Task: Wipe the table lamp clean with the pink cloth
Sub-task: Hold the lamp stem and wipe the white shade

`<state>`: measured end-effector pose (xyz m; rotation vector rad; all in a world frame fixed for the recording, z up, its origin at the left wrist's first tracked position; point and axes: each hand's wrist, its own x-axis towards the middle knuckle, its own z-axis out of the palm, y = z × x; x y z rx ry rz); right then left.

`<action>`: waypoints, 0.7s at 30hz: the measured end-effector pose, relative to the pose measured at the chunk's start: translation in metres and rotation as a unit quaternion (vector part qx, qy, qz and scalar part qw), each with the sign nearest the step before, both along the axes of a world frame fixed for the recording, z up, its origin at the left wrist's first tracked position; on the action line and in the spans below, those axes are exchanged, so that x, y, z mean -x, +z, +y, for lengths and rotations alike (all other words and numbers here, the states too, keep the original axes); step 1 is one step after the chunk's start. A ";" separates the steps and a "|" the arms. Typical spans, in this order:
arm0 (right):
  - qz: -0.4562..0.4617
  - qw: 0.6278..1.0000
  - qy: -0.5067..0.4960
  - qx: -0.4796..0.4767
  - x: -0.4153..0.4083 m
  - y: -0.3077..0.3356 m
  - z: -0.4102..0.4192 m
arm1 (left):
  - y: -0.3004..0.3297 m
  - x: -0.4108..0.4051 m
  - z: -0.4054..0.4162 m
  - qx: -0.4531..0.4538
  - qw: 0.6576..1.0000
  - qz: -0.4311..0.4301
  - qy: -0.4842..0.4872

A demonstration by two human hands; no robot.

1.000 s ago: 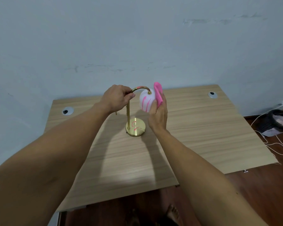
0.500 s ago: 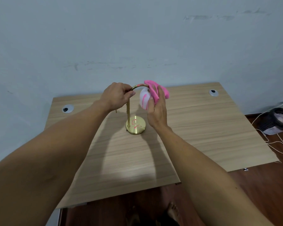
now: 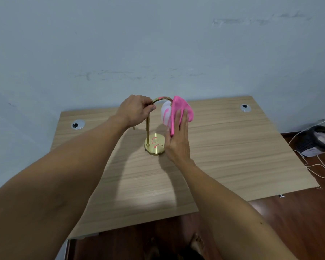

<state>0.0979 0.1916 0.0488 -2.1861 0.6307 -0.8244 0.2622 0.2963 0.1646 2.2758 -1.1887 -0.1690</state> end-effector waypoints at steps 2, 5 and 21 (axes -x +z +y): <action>0.000 1.000 0.002 -0.029 0.005 -0.007 0.006 | 0.000 -0.001 0.001 -0.004 1.000 0.002 0.000; -0.014 0.999 -0.024 -0.035 -0.018 0.013 0.010 | 0.001 -0.002 0.001 -0.008 1.000 0.006 -0.004; -0.006 0.995 -0.081 -0.054 -0.042 0.038 0.013 | 0.004 -0.005 -0.002 -0.017 1.000 0.011 -0.006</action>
